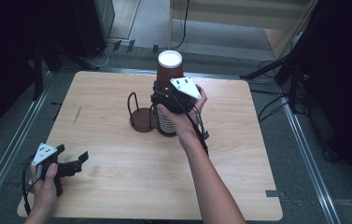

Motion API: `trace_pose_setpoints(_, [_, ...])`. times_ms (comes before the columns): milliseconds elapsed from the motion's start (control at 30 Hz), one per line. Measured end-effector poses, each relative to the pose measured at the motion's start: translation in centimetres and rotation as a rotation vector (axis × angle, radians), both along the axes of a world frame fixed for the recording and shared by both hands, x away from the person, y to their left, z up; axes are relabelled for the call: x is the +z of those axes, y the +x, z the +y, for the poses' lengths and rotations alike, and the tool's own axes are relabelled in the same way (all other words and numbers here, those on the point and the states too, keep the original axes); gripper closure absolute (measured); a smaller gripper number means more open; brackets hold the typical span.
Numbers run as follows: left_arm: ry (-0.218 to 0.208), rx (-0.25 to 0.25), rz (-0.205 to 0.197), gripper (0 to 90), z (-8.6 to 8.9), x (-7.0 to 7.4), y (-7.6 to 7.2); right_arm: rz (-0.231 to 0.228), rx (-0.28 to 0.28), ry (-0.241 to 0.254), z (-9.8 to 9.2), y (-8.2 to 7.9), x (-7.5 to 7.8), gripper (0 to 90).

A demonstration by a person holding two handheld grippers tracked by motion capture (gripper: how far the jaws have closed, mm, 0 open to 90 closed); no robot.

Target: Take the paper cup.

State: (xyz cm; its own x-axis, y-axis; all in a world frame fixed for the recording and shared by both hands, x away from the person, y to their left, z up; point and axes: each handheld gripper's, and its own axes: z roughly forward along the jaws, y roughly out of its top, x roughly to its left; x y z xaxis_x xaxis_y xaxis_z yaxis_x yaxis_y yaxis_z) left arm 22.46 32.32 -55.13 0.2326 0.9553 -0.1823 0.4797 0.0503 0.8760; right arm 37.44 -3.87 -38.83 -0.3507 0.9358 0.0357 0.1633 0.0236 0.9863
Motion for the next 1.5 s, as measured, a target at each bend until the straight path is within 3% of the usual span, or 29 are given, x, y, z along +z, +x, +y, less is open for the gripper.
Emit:
trace_pose_setpoints(433, [0.000,0.001,-0.002,0.0,0.0,0.0,0.0,-0.028,-0.007,-0.036,0.2,-0.2,0.1,8.7])
trace_pose_setpoints(767, [0.001,-0.001,-0.001,0.0,0.0,0.0,0.0,-0.018,-0.003,-0.041,0.1,-0.1,0.3,8.9])
trace_pose_setpoints(1200, [0.002,-0.001,0.000,0.0,0.0,0.0,0.0,0.005,0.016,-0.044,-0.1,0.0,0.7,9.2])
trace_pose_setpoints(1500, [0.001,-0.004,-0.002,0.0,0.0,0.0,0.0,-0.015,0.021,-0.016,-0.2,0.0,1.6,11.1])
